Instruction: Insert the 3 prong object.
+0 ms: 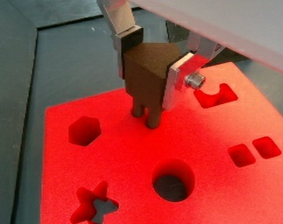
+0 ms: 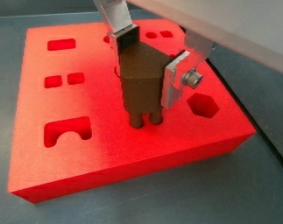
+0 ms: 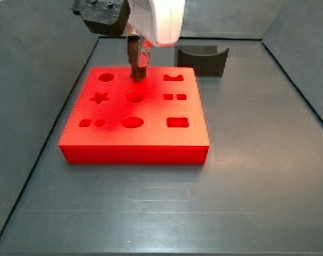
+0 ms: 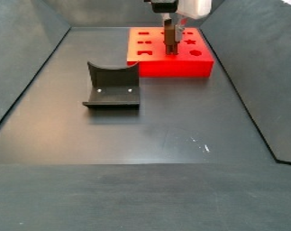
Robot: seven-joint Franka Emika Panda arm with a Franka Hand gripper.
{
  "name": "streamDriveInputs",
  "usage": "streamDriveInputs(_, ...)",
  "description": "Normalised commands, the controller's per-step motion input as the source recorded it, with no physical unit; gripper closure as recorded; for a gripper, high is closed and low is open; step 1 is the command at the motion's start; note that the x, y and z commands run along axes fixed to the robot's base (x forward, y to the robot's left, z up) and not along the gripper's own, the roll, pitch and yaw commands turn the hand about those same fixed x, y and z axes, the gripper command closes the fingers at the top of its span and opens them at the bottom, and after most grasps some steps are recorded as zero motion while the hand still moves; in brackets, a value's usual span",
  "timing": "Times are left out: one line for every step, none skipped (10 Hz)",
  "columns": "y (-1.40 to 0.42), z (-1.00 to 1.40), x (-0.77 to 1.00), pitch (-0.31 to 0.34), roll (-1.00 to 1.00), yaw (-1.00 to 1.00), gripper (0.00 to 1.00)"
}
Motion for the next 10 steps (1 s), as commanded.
streamDriveInputs(0.00, -0.87, 0.12, -0.116, 0.00, -0.07, 1.00)
streamDriveInputs(0.00, -0.91, 0.15, -0.114, 0.00, -0.06, 1.00)
streamDriveInputs(0.00, -0.73, 0.10, -0.079, 0.02, -0.05, 1.00)
streamDriveInputs(0.00, -0.32, 0.03, -0.034, 0.00, -0.04, 1.00)
streamDriveInputs(0.00, -0.08, -0.04, -0.130, -0.13, -0.04, 1.00)
streamDriveInputs(0.00, -0.31, -0.04, -0.209, -0.13, -0.01, 1.00)
streamDriveInputs(0.00, -0.56, -0.02, -0.203, -0.03, -0.01, 1.00)
streamDriveInputs(0.00, -0.63, 0.00, -0.166, -0.01, -0.01, 1.00)
streamDriveInputs(0.00, -0.56, 0.00, -0.131, -0.01, 0.00, 1.00)
streamDriveInputs(0.00, 0.00, 0.00, 0.000, 0.00, 0.00, 1.00)
